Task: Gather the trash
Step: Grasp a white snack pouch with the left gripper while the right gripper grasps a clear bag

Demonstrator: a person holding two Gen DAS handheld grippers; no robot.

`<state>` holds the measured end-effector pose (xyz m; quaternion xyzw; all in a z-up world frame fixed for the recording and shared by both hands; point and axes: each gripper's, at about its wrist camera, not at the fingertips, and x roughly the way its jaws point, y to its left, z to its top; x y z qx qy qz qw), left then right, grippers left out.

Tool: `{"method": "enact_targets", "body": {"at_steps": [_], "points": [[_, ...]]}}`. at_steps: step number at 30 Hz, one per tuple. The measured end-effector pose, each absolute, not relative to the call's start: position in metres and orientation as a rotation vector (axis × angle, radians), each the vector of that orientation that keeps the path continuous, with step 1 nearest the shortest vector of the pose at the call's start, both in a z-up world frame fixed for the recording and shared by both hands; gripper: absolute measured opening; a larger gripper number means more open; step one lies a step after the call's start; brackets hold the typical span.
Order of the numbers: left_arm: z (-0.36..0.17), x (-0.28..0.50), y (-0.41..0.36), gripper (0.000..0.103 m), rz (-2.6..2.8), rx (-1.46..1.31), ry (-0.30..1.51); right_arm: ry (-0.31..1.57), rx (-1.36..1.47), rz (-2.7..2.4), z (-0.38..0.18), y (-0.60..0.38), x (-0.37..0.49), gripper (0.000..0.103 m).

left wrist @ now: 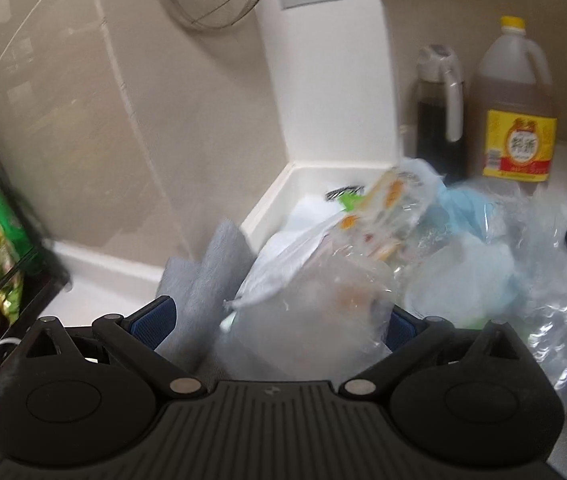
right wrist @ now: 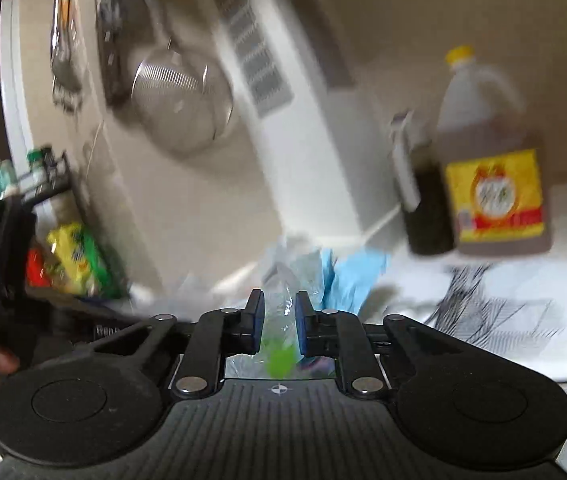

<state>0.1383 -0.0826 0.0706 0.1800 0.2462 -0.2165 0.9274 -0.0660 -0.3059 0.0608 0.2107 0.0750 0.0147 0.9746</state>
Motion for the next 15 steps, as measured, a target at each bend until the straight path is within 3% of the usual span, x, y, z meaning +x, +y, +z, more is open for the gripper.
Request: {"method": "enact_targets", "body": {"at_steps": [5, 15], "points": [[0.078, 0.127, -0.094, 0.103, -0.530, 0.404, 0.437, 0.075, 0.463, -0.050, 0.069, -0.328, -0.080, 0.007], [0.080, 0.138, -0.140, 0.103, -0.611, 0.520, 0.402, 0.123, 0.515, -0.103, 0.061, -0.344, -0.077, 0.007]]}}
